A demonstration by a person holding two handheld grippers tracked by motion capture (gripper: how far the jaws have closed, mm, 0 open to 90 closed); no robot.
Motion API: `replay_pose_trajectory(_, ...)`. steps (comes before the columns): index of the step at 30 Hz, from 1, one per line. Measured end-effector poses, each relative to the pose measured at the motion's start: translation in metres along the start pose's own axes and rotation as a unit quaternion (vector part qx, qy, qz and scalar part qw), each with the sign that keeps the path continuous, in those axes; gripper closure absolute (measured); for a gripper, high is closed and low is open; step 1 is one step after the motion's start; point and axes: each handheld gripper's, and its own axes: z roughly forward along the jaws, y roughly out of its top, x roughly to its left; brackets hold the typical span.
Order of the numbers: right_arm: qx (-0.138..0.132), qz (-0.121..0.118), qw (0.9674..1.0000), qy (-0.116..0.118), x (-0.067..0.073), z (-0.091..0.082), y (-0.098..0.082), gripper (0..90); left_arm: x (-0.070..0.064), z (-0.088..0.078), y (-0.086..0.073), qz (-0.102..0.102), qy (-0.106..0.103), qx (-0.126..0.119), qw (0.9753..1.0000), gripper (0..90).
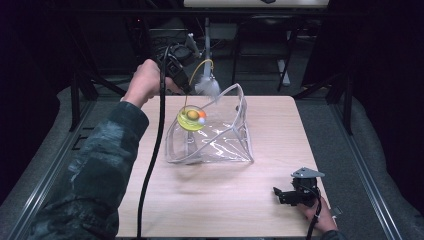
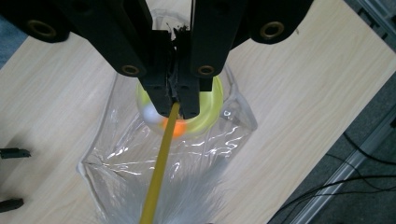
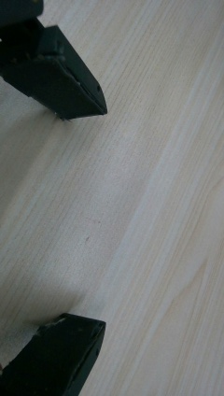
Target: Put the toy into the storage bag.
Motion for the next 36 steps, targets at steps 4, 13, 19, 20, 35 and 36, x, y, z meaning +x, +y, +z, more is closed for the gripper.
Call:
replay_pose_trajectory(4,0.001,0.000,1.0000,0.000,0.000,0.000,0.000,0.0,-0.003,0.011,0.001,0.001,-0.018,-0.004,0.9998,88.2)
replay_pose_trajectory(13,0.001,-0.001,1.0000,-0.001,0.000,0.000,0.000,0.0,-0.006,0.033,0.000,0.002,-0.044,0.005,0.9990,88.2)
replay_pose_trajectory(19,0.000,-0.002,1.0000,-0.002,0.000,0.000,0.000,0.0,-0.008,0.051,0.000,0.004,-0.055,0.019,0.9983,88.2)
replay_pose_trajectory(20,0.000,-0.002,1.0000,-0.001,0.000,0.000,0.000,0.0,-0.009,0.054,-0.001,0.005,-0.055,0.019,0.9983,88.2)
replay_pose_trajectory(35,-0.001,-0.001,1.0000,-0.002,0.000,0.000,0.000,0.0,-0.012,0.091,-0.012,0.000,-0.082,0.039,0.9959,88.1)
replay_pose_trajectory(36,-0.001,-0.001,1.0000,-0.002,0.000,0.000,0.000,0.0,-0.012,0.094,-0.013,-0.001,-0.084,0.040,0.9957,88.1)
